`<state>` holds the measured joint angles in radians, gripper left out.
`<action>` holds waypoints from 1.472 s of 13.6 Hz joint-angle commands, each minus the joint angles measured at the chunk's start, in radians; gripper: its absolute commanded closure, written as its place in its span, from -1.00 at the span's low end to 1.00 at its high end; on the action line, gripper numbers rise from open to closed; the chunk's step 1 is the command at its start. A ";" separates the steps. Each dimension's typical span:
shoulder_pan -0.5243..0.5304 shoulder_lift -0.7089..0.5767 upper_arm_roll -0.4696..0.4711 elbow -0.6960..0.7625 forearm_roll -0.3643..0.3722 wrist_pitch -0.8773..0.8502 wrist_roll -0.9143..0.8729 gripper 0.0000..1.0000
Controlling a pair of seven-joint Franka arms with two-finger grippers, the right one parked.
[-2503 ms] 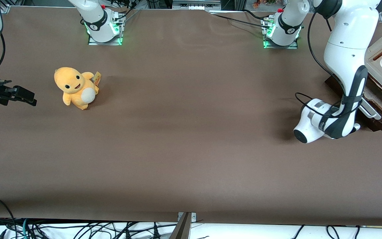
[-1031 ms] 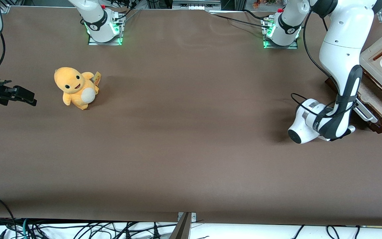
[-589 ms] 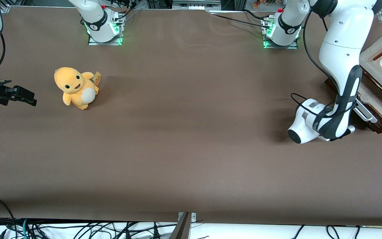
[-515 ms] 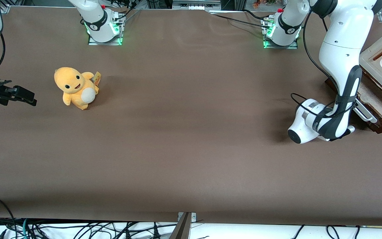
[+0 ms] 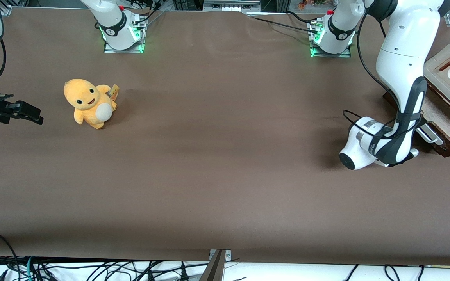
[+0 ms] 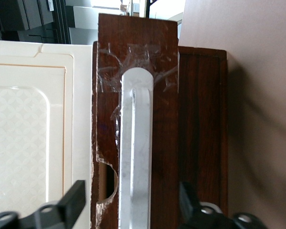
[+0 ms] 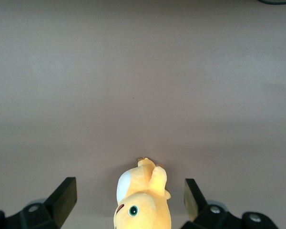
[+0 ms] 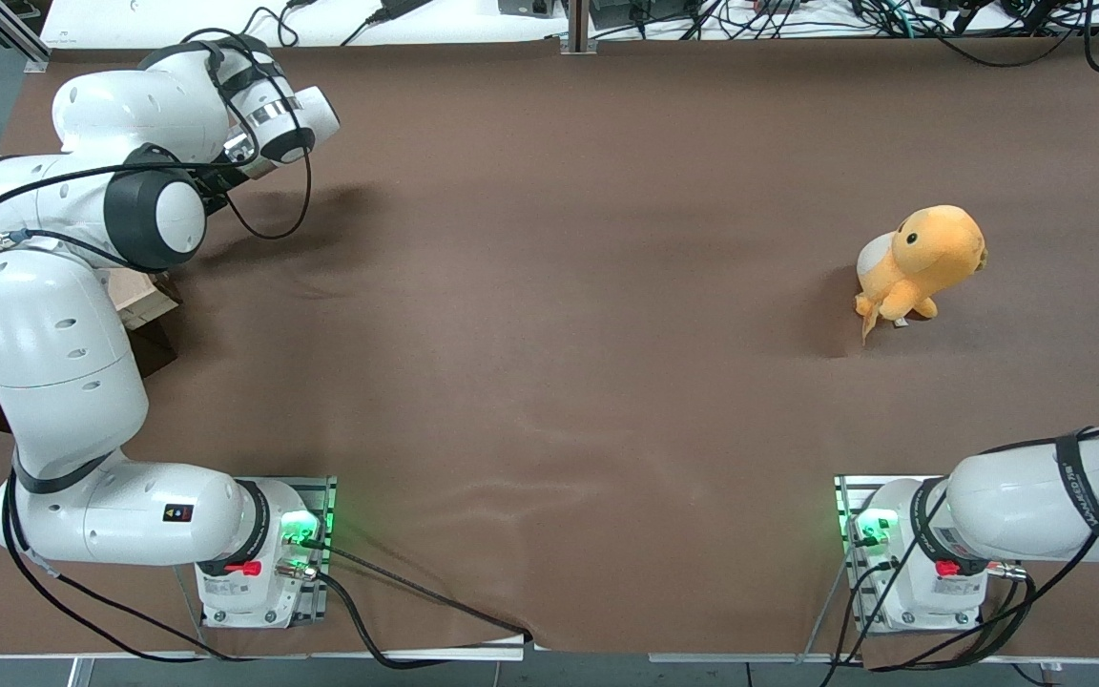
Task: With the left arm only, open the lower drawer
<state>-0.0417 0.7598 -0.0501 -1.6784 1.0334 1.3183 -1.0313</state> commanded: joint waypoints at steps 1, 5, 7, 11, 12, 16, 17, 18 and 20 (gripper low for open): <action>-0.004 -0.010 -0.011 0.080 -0.087 -0.004 0.014 -1.00; 0.008 -0.039 -0.013 0.170 -0.163 -0.004 0.228 -1.00; 0.028 -0.065 -0.011 0.241 -0.260 -0.004 0.337 -1.00; 0.028 -0.155 -0.014 0.285 -0.427 -0.001 0.492 -1.00; 0.026 -0.183 -0.016 0.287 -0.488 -0.001 0.511 -1.00; 0.028 -0.270 -0.014 0.370 -0.712 -0.004 0.686 -1.00; 0.029 -0.296 -0.017 0.373 -0.754 -0.004 0.709 -1.00; 0.029 -0.322 -0.016 0.393 -0.798 -0.004 0.721 -1.00; 0.031 -0.359 -0.016 0.428 -0.886 -0.004 0.758 -1.00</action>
<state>-0.0180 0.4416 -0.0660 -1.2728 0.2218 1.3176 -0.3340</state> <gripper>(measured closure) 0.000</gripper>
